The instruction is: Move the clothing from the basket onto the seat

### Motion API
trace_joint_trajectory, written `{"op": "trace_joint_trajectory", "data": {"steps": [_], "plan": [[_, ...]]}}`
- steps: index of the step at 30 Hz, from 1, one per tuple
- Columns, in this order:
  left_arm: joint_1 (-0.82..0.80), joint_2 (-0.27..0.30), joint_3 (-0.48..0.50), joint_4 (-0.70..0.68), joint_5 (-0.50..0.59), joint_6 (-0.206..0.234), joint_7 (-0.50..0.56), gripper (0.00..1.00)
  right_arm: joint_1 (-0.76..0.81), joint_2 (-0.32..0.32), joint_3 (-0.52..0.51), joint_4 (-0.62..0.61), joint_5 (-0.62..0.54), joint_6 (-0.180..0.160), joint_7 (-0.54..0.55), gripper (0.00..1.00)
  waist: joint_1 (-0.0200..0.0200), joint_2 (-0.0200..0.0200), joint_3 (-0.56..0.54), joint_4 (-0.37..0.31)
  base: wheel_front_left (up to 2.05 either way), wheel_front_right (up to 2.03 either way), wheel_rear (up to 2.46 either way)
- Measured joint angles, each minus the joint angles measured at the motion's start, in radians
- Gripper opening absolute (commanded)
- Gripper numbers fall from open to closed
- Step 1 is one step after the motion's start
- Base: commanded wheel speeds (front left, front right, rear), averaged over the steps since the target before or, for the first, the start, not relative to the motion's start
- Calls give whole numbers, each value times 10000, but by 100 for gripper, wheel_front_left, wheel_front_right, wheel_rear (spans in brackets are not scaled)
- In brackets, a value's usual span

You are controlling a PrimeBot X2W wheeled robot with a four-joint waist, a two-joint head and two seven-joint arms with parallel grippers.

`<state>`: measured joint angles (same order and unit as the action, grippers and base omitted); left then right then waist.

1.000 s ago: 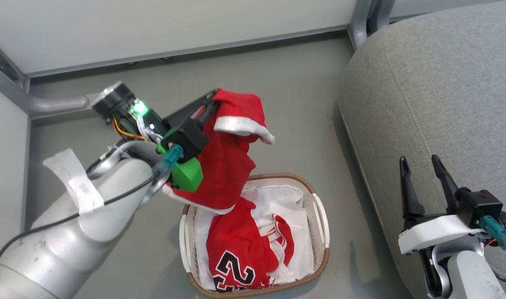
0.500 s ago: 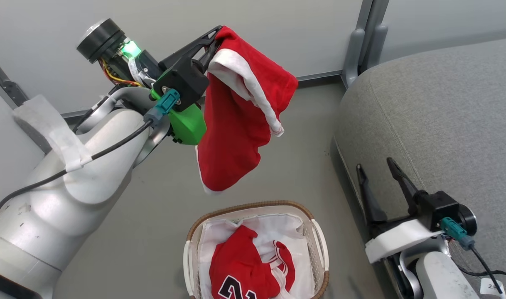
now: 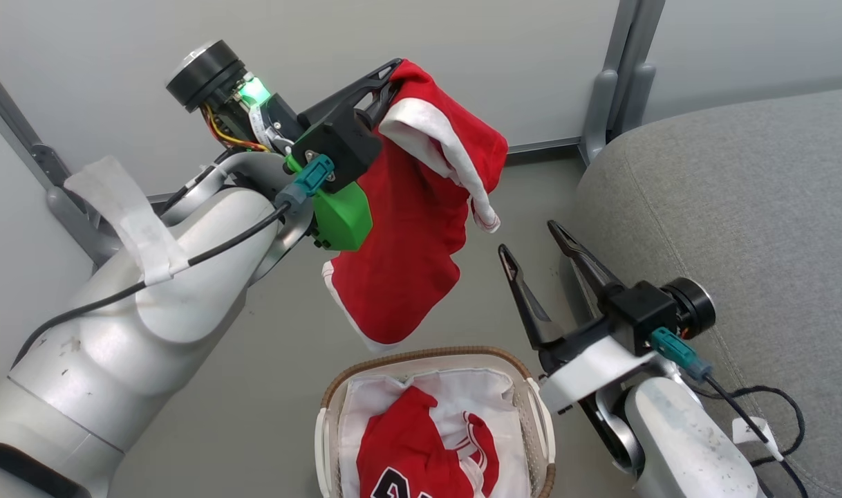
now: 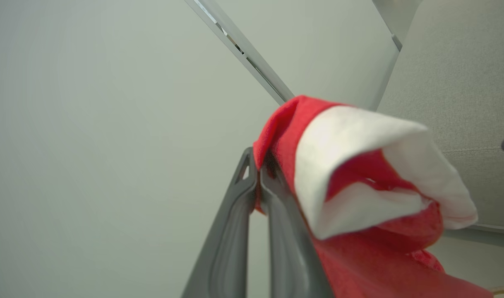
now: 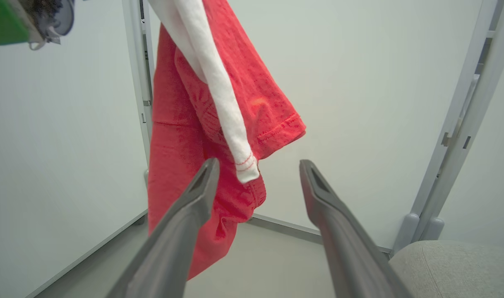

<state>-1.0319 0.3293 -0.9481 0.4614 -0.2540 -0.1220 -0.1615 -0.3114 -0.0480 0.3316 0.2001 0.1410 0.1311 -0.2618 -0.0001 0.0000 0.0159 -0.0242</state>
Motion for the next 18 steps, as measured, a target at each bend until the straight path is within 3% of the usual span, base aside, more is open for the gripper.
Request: {"op": "trace_joint_trajectory", "data": {"steps": [10,16,17,18], "plan": [[-2,-368,-322,2,-100,-12,35,0,-1515,2,849,1565,-949,0,0,100,0,0,-65,332,0,0,0],[-7,-543,-642,12,-286,-23,-29,0,-2012,-2,968,2359,-920,0,-2,100,0,0,-120,569,0,0,0],[-6,-554,-694,10,-326,-25,-56,0,-2088,-2,1018,2529,-853,0,-2,77,0,0,-133,603,0,0,0],[-5,-560,-738,4,-370,-27,-84,0,-2143,-2,1064,2661,-838,0,0,36,0,0,-146,629,0,0,0]]}}
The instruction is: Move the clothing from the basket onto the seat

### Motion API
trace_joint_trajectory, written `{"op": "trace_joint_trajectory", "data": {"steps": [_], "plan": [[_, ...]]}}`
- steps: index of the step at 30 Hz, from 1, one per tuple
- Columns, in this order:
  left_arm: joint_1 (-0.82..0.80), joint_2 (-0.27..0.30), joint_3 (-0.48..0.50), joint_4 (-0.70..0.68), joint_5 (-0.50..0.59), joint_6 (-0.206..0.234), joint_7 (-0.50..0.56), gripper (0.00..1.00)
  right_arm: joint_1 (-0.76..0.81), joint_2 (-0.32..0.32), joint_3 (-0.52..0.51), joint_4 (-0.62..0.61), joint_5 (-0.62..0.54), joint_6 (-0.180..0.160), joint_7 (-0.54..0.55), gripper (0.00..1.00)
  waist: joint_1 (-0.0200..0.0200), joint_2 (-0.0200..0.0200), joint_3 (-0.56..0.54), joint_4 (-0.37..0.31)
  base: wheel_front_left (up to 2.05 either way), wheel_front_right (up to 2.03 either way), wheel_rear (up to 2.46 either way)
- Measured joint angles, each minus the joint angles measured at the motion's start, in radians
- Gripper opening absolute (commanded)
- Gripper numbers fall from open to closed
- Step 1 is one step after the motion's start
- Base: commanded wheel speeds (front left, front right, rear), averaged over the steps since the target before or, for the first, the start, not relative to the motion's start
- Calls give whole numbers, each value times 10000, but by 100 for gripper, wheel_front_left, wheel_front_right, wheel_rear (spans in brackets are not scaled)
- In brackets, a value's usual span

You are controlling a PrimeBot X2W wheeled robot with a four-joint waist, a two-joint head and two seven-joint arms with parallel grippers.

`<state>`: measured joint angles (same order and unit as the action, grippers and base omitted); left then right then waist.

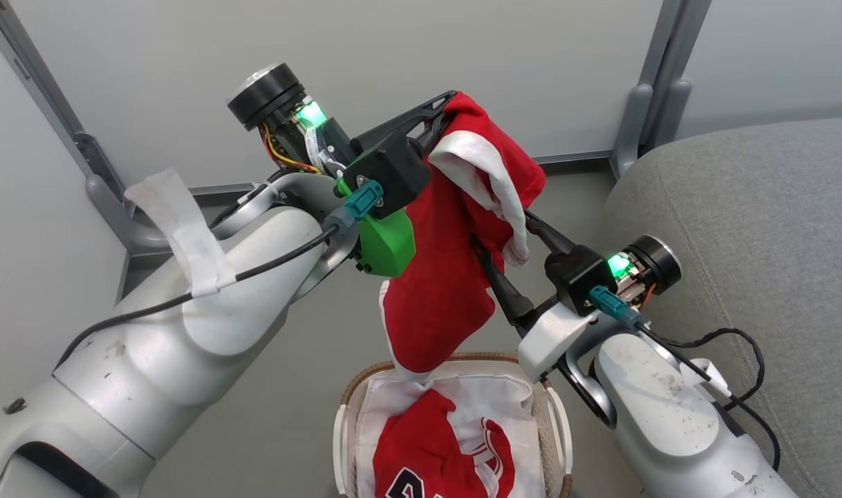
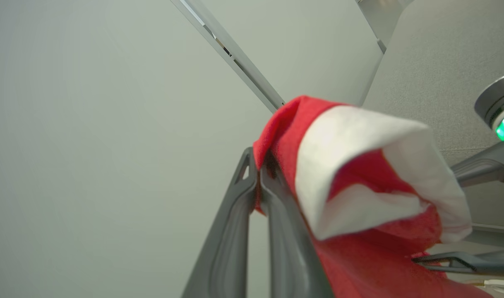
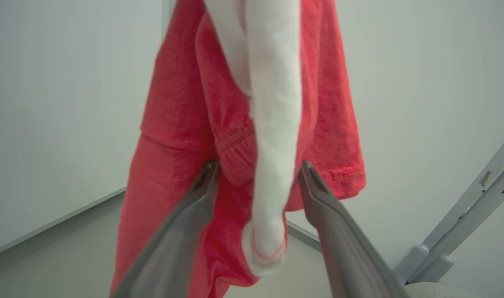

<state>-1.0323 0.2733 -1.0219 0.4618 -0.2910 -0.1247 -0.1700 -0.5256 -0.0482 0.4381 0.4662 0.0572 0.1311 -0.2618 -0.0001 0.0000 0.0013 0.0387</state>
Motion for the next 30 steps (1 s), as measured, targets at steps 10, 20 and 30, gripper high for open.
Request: {"op": "trace_joint_trajectory", "data": {"steps": [10,20,30], "plan": [[616,251,-107,-94,-587,-12,-182,0,-388,2,-82,596,132,0,0,0,0,0,-78,31,0,0,0],[1921,341,454,-71,-1482,412,-719,100,-588,-2,-623,462,-36,0,0,0,0,0,-11,-98,0,0,0],[3783,125,1183,-211,-2180,602,-909,100,-887,-4,-1551,73,-462,0,0,0,0,0,54,-139,0,0,0]]}}
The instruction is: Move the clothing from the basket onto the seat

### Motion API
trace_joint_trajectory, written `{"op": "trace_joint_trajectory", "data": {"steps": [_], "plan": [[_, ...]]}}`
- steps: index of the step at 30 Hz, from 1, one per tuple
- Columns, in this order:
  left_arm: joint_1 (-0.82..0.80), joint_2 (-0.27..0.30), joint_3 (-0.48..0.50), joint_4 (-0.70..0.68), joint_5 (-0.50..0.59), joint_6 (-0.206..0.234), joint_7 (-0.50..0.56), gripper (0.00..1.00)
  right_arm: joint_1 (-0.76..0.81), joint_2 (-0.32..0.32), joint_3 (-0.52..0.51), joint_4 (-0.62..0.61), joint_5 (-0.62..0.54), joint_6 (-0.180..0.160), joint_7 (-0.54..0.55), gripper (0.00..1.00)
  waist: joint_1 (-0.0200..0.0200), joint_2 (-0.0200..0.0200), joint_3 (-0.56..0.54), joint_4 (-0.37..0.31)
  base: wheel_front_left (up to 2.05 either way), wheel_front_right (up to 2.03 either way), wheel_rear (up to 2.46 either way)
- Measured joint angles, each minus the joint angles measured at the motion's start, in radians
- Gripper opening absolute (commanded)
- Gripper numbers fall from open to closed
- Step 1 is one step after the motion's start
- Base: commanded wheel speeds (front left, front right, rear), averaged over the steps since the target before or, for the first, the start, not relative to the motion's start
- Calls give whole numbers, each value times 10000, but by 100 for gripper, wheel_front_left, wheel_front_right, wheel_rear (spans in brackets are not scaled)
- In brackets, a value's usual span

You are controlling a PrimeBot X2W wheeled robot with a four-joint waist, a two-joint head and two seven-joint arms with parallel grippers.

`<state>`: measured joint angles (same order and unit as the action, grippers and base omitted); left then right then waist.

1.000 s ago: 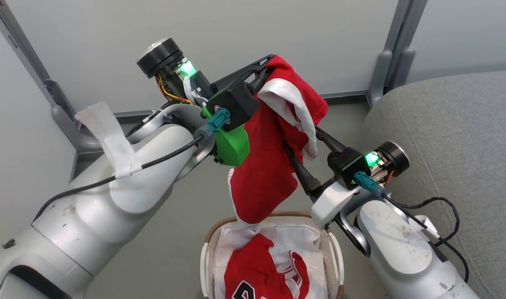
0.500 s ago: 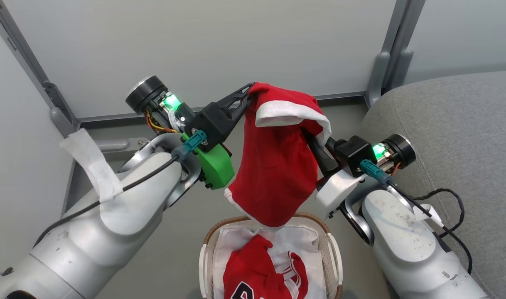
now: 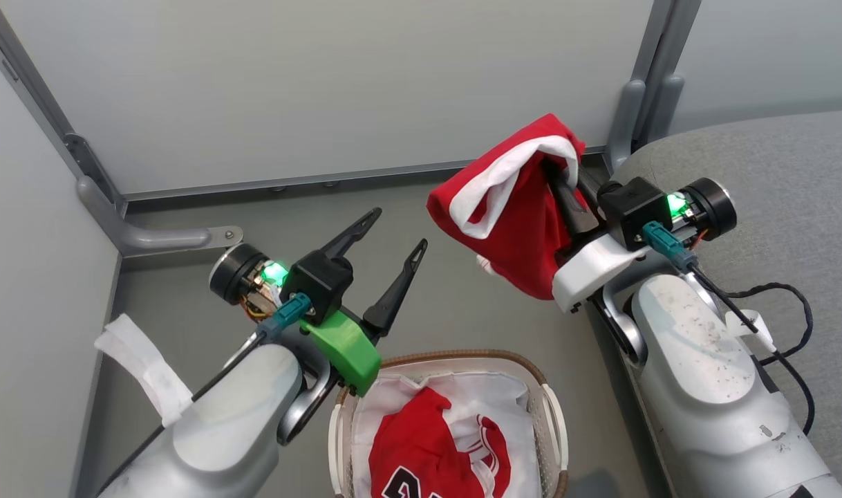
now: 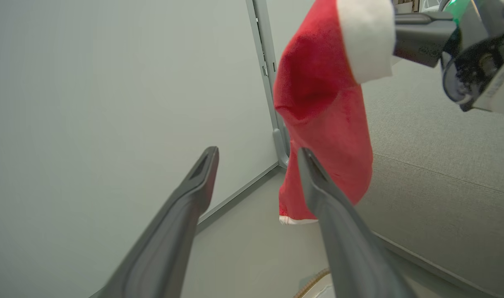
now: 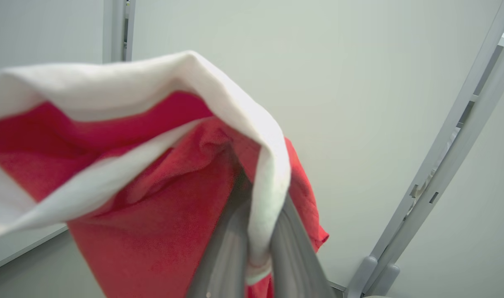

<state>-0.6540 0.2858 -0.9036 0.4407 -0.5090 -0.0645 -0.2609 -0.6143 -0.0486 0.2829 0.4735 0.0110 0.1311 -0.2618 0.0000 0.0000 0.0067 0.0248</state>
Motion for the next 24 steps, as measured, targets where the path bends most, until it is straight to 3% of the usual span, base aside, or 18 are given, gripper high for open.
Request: {"op": "trace_joint_trajectory", "data": {"steps": [11,24], "plan": [[1871,-468,851,-270,100,-161,-13,100,-52,2,-959,-232,-489,0,0,0,0,0,144,-259,0,0,0],[2347,-945,1655,-424,828,-449,-15,100,-75,8,-1352,-297,-757,2,0,0,0,0,517,-890,0,0,0]]}}
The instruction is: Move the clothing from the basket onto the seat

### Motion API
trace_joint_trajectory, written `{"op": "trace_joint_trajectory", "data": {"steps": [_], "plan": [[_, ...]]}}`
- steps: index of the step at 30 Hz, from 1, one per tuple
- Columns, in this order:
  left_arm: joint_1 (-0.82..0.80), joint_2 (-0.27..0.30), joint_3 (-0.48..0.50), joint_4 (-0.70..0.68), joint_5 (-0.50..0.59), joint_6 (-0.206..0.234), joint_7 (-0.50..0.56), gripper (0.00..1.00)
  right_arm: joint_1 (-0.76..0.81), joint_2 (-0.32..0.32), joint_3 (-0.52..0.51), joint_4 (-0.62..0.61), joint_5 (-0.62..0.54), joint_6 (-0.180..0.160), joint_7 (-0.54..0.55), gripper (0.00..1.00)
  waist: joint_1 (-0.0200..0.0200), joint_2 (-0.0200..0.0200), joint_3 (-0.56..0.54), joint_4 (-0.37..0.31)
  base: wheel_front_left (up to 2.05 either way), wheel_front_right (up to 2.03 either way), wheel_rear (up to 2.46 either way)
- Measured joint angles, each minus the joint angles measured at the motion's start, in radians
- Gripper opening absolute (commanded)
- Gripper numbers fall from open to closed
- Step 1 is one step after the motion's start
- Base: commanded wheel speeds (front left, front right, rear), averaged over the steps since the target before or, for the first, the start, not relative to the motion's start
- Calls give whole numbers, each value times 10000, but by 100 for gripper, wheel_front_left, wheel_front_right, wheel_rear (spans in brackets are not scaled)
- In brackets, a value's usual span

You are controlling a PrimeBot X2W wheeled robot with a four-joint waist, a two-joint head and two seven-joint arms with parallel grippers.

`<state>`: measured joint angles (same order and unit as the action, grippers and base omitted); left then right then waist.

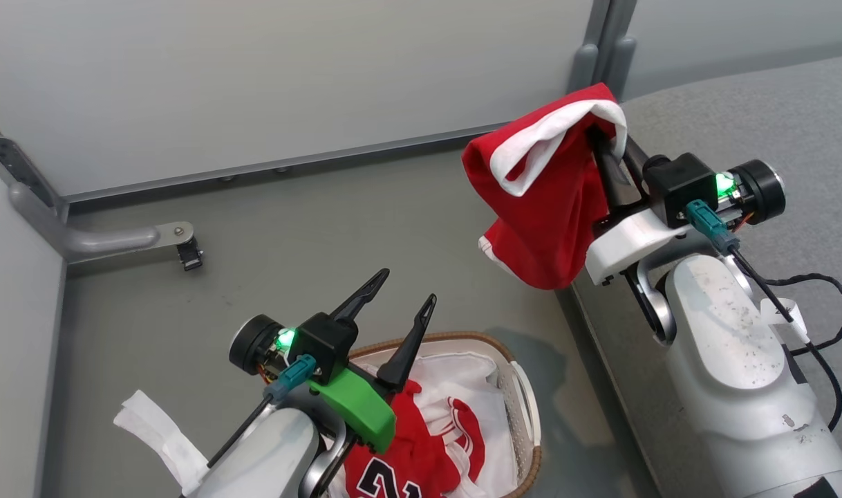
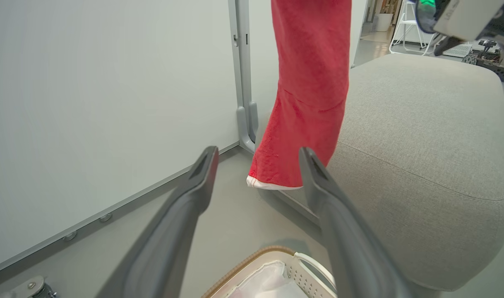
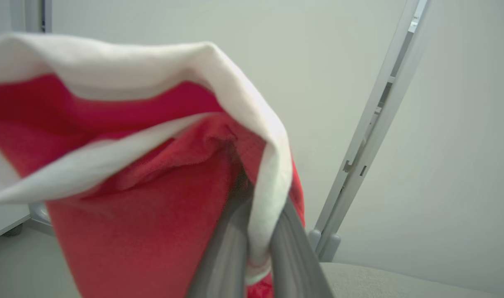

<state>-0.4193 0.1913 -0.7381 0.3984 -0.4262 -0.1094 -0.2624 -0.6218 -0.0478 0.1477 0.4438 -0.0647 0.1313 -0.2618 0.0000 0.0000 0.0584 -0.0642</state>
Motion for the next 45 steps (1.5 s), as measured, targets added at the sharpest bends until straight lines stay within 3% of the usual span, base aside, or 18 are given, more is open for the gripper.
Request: {"op": "trace_joint_trajectory", "data": {"steps": [20,27,36,45], "plan": [[-942,-167,244,127,1162,-151,-2,100,-359,-27,-1406,-729,-121,2,0,0,0,0,1621,-2775,0,0,0],[-1276,-115,4,178,1287,-184,-2,100,-390,-21,-1526,-688,-38,2,0,0,0,0,2500,-3368,0,0,0],[-1773,-52,-184,-29,1369,-184,-2,100,-1986,-138,-2222,-71,-853,2,0,0,1,0,3504,-3224,0,0,0],[-2155,-115,-293,-593,1580,-186,-15,100,-5127,-1998,-2963,337,-1517,2,-2,0,1,0,4212,-2088,0,0,0]]}}
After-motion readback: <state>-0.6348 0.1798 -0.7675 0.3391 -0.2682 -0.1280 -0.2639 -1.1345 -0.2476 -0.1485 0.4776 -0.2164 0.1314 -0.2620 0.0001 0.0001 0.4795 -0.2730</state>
